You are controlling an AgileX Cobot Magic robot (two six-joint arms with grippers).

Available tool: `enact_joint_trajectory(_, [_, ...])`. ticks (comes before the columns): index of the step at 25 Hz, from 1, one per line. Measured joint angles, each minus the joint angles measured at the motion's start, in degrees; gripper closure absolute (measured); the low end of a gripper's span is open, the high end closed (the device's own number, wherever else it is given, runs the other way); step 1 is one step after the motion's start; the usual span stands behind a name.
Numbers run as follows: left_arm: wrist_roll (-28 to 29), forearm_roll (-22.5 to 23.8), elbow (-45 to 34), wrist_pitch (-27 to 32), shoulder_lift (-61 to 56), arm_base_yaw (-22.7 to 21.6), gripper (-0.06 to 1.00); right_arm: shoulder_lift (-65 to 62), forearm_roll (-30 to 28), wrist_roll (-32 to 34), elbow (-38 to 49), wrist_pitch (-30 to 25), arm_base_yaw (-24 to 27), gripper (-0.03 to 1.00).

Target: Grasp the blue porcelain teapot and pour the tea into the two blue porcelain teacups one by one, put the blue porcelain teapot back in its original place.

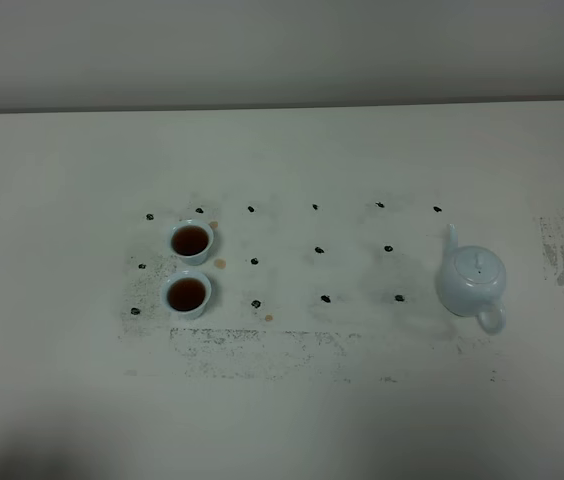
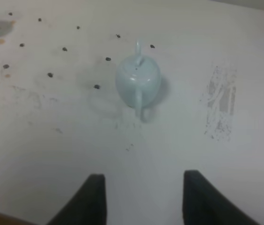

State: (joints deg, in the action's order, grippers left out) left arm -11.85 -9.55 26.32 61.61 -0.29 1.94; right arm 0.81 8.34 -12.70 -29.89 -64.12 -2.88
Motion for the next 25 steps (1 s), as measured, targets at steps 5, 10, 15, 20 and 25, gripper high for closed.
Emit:
enact_joint_trajectory(5, [0.00, 0.00, 0.00, 0.00, 0.00, 0.00, 0.27, 0.00, 0.00, 0.00, 0.00, 0.00, 0.00, 0.60])
enact_joint_trajectory(10, [0.00, 0.00, 0.00, 0.00, 0.00, 0.00, 0.27, 0.00, 0.00, 0.00, 0.00, 0.00, 0.00, 0.60])
enact_joint_trajectory(15, [0.00, 0.00, 0.00, 0.00, 0.00, 0.00, 0.27, 0.00, 0.00, 0.00, 0.00, 0.00, 0.00, 0.60])
enact_joint_trajectory(20, [0.00, 0.00, 0.00, 0.00, 0.00, 0.00, 0.27, -0.02, 0.00, 0.00, 0.00, 0.00, 0.00, 0.60])
enact_joint_trajectory(25, [0.00, 0.00, 0.00, 0.00, 0.00, 0.00, 0.27, -0.02, 0.00, 0.00, 0.00, 0.00, 0.00, 0.60])
